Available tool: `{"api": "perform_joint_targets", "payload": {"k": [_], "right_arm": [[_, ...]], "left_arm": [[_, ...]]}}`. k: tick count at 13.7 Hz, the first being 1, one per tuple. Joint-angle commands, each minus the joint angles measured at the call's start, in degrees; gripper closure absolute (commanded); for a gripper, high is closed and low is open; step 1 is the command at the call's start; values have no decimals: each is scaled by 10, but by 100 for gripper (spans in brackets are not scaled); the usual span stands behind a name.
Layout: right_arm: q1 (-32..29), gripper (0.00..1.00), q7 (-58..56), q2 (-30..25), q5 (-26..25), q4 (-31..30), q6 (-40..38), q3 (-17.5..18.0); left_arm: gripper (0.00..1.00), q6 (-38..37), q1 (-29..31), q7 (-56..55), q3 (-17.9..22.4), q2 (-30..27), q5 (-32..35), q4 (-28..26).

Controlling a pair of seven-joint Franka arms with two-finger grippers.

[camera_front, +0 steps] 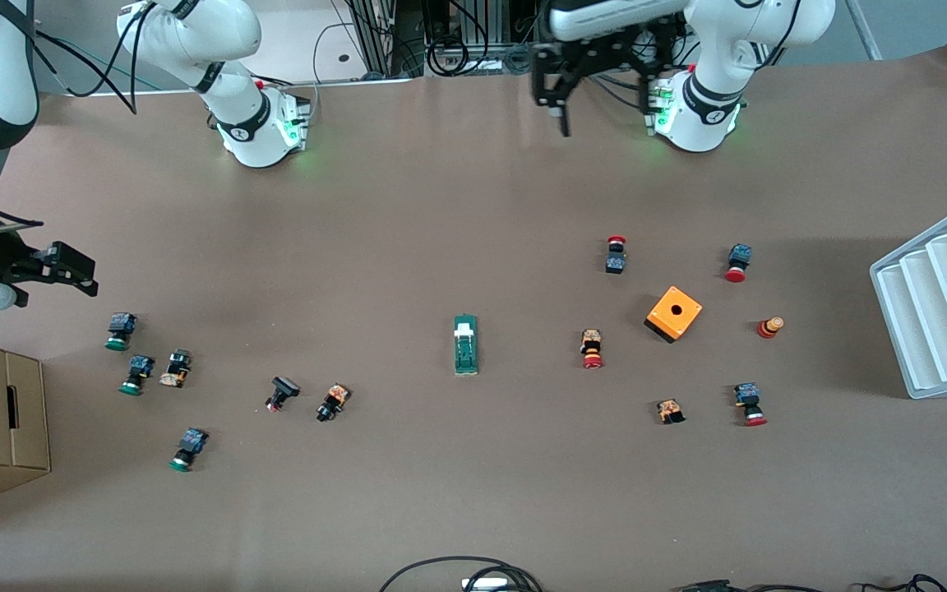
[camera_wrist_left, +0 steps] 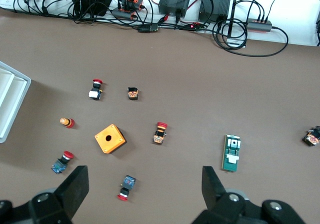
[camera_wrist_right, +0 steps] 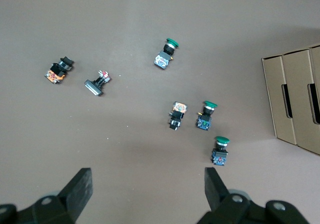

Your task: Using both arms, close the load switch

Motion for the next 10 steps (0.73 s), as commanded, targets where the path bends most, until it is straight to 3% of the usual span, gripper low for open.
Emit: {"api": "perform_joint_targets", "payload": {"k": [1, 5, 10], "right_arm": [[1, 0, -2, 3, -9, 12, -9, 3], [0, 0, -3, 1, -7, 12, -8, 3], [5, 0, 2, 4, -7, 13, -4, 4]], "left_arm": [[0, 6, -3, -79, -48, 16, 47, -20], [0, 6, -6, -189, -116, 55, 107, -40], [0, 6, -70, -312, -124, 120, 193, -53]]}}
